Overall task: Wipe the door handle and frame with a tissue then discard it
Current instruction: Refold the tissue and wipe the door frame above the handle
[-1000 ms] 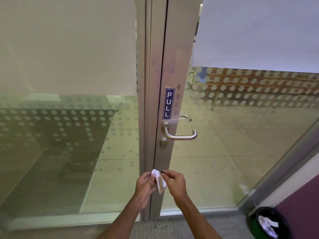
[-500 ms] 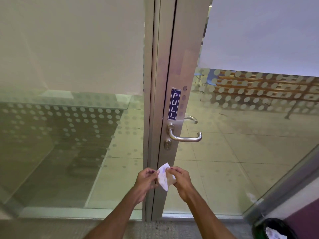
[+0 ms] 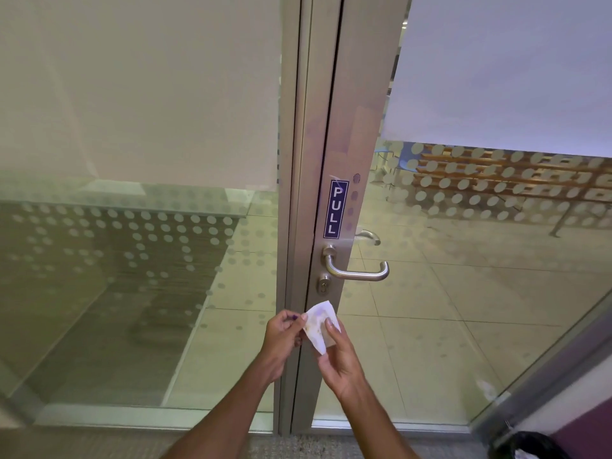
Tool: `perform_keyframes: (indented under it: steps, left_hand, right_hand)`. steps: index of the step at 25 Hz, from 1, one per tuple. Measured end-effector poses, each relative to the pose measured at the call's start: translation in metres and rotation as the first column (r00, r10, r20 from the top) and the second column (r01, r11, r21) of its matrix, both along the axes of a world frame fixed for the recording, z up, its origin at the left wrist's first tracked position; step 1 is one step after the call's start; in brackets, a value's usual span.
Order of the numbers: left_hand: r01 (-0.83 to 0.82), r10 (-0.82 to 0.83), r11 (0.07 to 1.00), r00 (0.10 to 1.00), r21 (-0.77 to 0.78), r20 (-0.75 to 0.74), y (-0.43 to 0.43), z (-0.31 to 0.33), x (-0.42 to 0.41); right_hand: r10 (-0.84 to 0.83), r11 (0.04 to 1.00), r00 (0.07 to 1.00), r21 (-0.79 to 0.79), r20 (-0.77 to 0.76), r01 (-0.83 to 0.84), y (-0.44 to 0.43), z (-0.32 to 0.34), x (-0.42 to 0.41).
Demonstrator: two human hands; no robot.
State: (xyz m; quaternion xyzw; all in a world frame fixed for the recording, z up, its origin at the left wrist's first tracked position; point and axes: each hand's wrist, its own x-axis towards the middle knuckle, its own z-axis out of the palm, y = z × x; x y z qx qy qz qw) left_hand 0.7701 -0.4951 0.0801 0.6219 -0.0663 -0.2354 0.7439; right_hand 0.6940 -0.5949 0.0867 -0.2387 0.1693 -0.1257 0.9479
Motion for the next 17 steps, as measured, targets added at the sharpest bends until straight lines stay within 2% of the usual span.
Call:
perform_keyframes:
  steps: [4, 5, 7, 8, 10, 11, 13, 15, 17]
  left_hand:
    - [-0.067, 0.067, 0.998, 0.996, 0.002, 0.051, -0.001, 0.005, 0.006]
    - [-0.108, 0.104, 0.994, 0.988, 0.031, 0.111, -0.001, 0.006, 0.008]
    - [-0.244, 0.176, 0.958, 0.915, 0.150, 0.364, 0.001, 0.012, 0.014]
    - [-0.330, 0.173, 0.920, 0.824, 0.210, 0.539, 0.001, 0.019, 0.018]
    - [-0.505, 0.097, 0.831, 0.546, 0.234, 0.832, -0.003, 0.041, 0.028]
    - [-0.569, 0.056, 0.797, 0.402, 0.202, 0.914, -0.008, 0.056, 0.036]
    - [-0.634, -0.022, 0.762, 0.182, 0.134, 0.983, -0.020, 0.093, 0.056]
    - [-0.674, -0.105, 0.733, 0.024, 0.093, 0.994, -0.033, 0.132, 0.078]
    - [-0.717, -0.186, 0.695, -0.095, 0.063, 0.978, -0.047, 0.166, 0.100]
  right_hand:
    - [-0.044, 0.999, 0.999, -0.010, -0.003, 0.044, 0.008, 0.007, 0.011]
    - [-0.057, 0.998, 0.998, -0.023, -0.003, 0.057, 0.007, 0.013, 0.014]
    - [-0.093, 0.993, 0.996, -0.066, 0.009, 0.094, 0.005, 0.028, 0.021]
    - [-0.115, 0.988, 0.993, -0.102, 0.018, 0.116, 0.003, 0.039, 0.025]
    - [-0.159, 0.967, 0.985, -0.192, 0.061, 0.168, -0.002, 0.067, 0.035]
    - [-0.179, 0.949, 0.979, -0.244, 0.098, 0.198, -0.005, 0.082, 0.039]
    - [-0.228, 0.880, 0.959, -0.385, 0.170, 0.278, -0.012, 0.112, 0.046]
    - [-0.357, 0.724, 0.901, -0.537, 0.246, 0.434, -0.021, 0.137, 0.051]
    - [-0.543, 0.430, 0.764, -0.667, 0.349, 0.609, -0.032, 0.155, 0.055]
